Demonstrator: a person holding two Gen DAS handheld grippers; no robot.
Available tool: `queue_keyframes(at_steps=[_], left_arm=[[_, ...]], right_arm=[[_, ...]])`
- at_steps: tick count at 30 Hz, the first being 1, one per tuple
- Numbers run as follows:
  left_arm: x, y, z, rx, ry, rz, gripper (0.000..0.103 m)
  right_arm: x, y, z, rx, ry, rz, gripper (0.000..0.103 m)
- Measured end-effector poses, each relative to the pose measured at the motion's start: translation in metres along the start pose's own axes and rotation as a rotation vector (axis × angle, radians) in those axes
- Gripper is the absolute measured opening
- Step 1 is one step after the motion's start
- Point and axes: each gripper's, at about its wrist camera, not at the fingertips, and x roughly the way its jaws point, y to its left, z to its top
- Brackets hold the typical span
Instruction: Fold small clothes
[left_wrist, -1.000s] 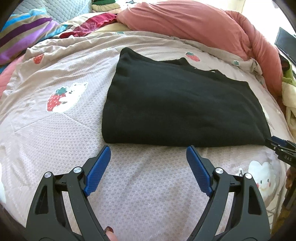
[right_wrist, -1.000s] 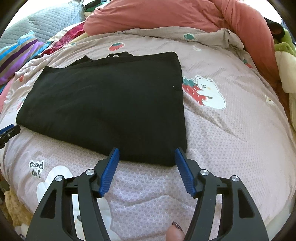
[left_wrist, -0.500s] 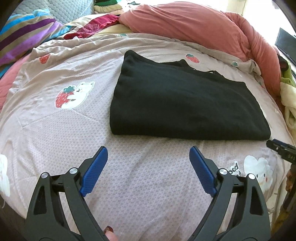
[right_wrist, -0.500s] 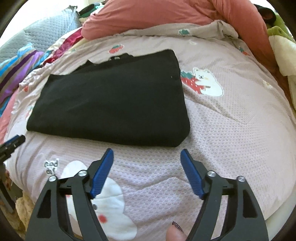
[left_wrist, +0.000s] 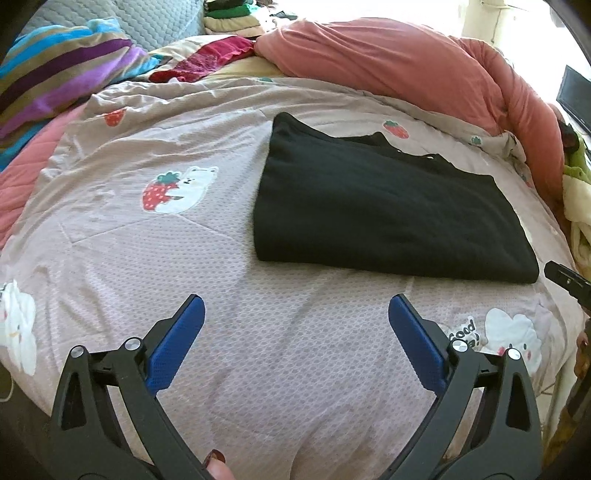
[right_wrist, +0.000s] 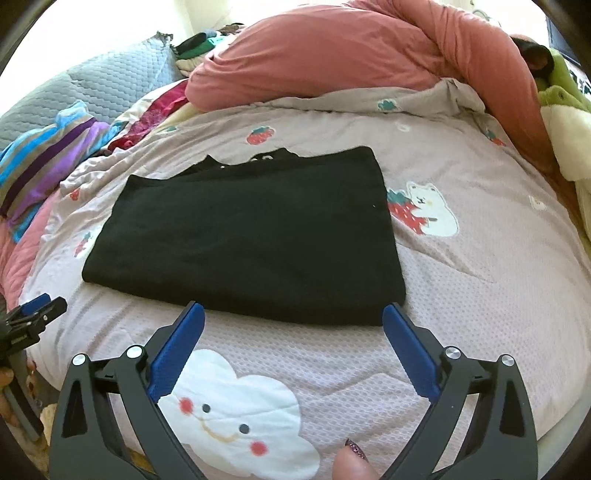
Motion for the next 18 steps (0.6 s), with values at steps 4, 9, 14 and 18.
queue_keyframes(at_steps=[4,9,14,18], left_arm=[[-0.005,0.005,-0.001,-0.015,-0.006,0.002,0.093],[-0.012,0.010,-0.003,-0.024,-0.014,0.012,0.093],[-0.018,0.015,-0.005,-0.037,-0.025,0.025,0.093],[-0.025,0.021,-0.004,-0.056,-0.045,0.027,0.093]], right_arm=[[0.000,0.009,0.002,-0.024,-0.005,0.020,0.097],[-0.002,0.025,0.001,-0.063,-0.011,0.047,0.097],[-0.005,0.039,0.002,-0.078,-0.018,0.092,0.097],[-0.008,0.055,0.003,-0.117,-0.021,0.117,0.097]])
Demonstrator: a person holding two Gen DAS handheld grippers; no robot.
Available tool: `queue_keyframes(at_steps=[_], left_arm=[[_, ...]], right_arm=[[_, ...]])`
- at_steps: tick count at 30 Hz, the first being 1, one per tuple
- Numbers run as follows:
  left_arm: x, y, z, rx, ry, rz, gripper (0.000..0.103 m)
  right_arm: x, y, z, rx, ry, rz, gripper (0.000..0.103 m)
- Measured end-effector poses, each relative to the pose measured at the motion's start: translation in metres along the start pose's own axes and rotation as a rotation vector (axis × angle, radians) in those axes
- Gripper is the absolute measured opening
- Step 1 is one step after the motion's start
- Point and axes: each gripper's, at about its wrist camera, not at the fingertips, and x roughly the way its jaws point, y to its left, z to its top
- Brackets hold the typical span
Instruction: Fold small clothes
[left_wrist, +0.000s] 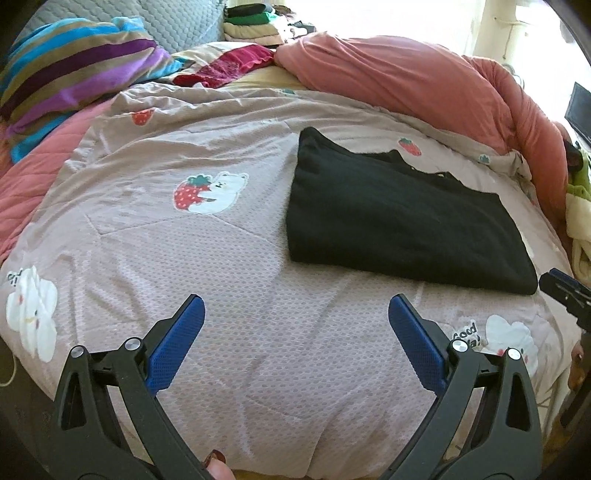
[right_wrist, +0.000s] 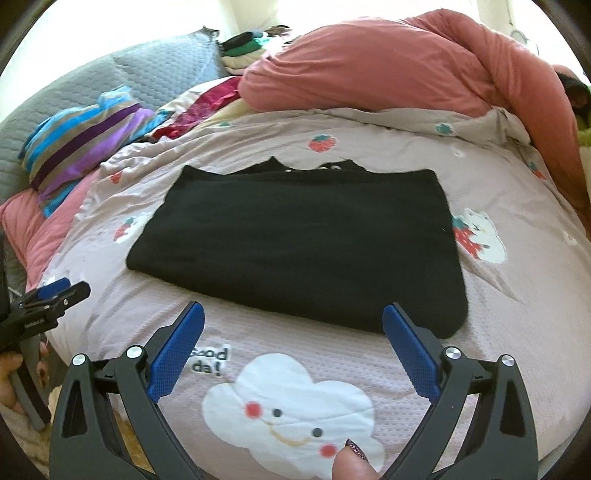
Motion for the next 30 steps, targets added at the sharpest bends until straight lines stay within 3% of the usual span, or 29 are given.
queue_keyframes(at_steps=[14,30], left_arm=[[-0.019,0.027,0.009,-0.068,-0.051,0.028,0.093],[-0.010,0.047,0.043,-0.113,-0.061,0.072,0.093]], right_arm=[[0.014,0.055,0.010,-0.098,0.008,0.107,0.097],[0.037,0.113,0.022,-0.227,0.013,0.203,0.097]])
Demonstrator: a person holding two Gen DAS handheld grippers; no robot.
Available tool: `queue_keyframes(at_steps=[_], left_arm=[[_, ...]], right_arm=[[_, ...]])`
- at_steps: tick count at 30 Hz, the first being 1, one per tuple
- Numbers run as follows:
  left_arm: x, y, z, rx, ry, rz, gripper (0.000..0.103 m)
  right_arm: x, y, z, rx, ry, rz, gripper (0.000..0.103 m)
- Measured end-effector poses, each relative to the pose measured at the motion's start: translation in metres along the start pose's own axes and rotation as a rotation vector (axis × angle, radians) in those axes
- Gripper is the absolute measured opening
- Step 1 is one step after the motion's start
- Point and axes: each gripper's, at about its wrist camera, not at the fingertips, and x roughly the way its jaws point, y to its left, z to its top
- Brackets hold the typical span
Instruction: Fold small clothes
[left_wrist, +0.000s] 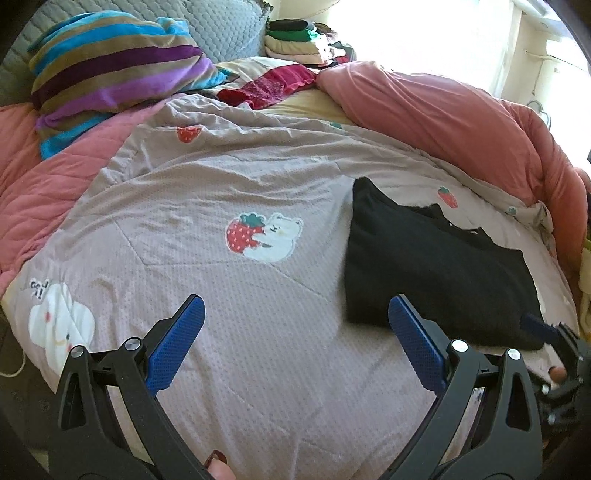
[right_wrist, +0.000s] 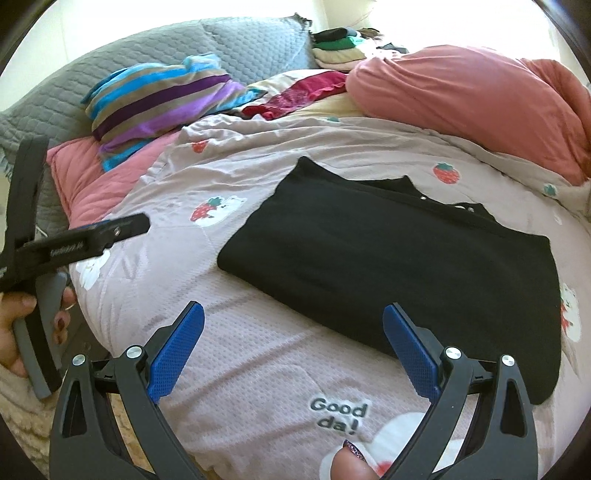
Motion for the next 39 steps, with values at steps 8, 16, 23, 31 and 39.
queue_keyframes(at_steps=[8,16,23,31,39], left_arm=[[0.013,-0.001,0.025,0.017,0.000,0.014,0.093],[0.032,-0.006,0.042,0.040,0.021,0.022,0.093],[0.051,-0.013,0.050,0.059,0.048,0.018,0.093],[0.076,-0.019,0.059,0.095,0.083,0.021,0.093],[0.107,-0.018,0.066,0.086,0.141,-0.007,0.093]], right_arm=[[0.015,0.010,0.006,-0.045,0.012,0.012,0.097],[0.029,0.013,0.009,-0.091,0.026,-0.003,0.097],[0.046,0.013,0.010,-0.117,0.056,-0.021,0.097],[0.071,0.019,0.008,-0.168,0.095,-0.069,0.097],[0.104,0.037,0.004,-0.253,0.138,-0.134,0.097]])
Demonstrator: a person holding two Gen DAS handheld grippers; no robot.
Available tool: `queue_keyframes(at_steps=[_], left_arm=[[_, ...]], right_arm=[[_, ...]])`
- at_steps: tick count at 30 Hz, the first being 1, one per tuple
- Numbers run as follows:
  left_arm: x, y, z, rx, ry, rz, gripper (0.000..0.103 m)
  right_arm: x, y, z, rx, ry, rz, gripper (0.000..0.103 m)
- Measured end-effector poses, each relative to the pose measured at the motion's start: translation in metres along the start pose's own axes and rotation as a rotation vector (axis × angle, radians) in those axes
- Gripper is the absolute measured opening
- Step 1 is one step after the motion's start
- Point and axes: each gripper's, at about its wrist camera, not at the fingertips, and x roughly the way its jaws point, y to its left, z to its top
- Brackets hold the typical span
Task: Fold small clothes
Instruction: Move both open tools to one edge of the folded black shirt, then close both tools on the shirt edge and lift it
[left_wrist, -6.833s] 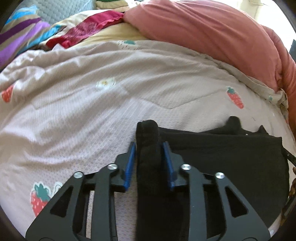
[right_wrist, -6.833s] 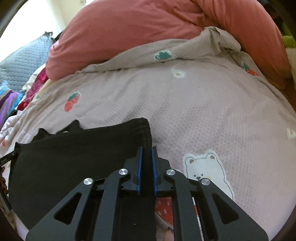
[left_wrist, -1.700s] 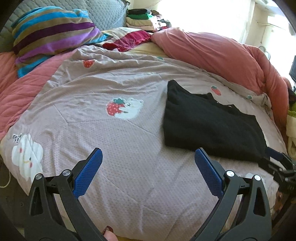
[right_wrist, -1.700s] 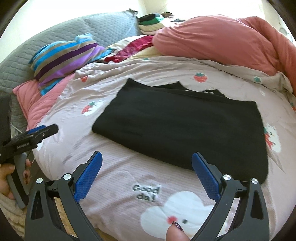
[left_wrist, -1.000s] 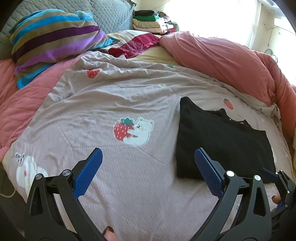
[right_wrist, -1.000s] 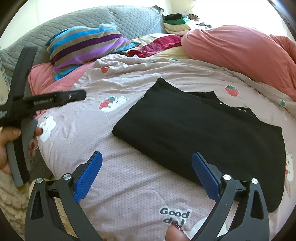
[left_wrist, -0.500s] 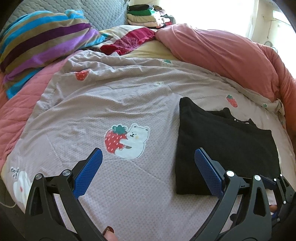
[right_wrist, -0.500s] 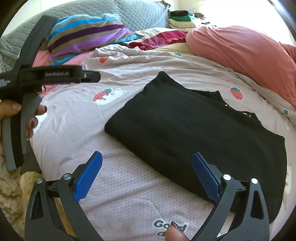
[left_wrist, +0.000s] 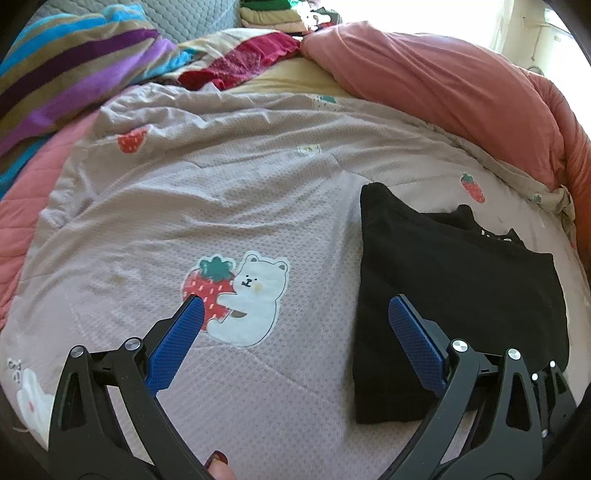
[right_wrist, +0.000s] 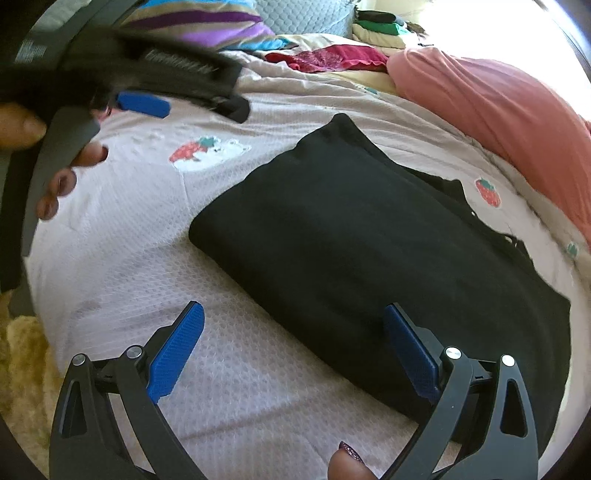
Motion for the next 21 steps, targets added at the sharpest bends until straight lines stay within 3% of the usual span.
queue_keyframes(at_steps=[5,10,19,20,21], left_arm=[[0.016,0.002,0.006,-0.016,0.033,-0.027,0.093],[0.029,0.009,0.011,-0.055,0.066,-0.069,0.093],[0.047,0.014,0.026,-0.113,0.108,-0.127,0.093],[0.048,0.014,0.028,-0.118,0.106,-0.131,0.093],[0.048,0.013,0.031,-0.122,0.104,-0.136,0.093]], right_arm=[[0.020,0.015,0.006,-0.065,0.022,-0.093,0.099],[0.033,0.024,0.016,-0.117,-0.012,-0.178,0.099],[0.041,0.023,0.034,-0.136,-0.074,-0.246,0.097],[0.038,0.022,0.035,-0.130,-0.093,-0.251,0.093],[0.033,0.020,0.035,-0.123,-0.114,-0.248,0.079]])
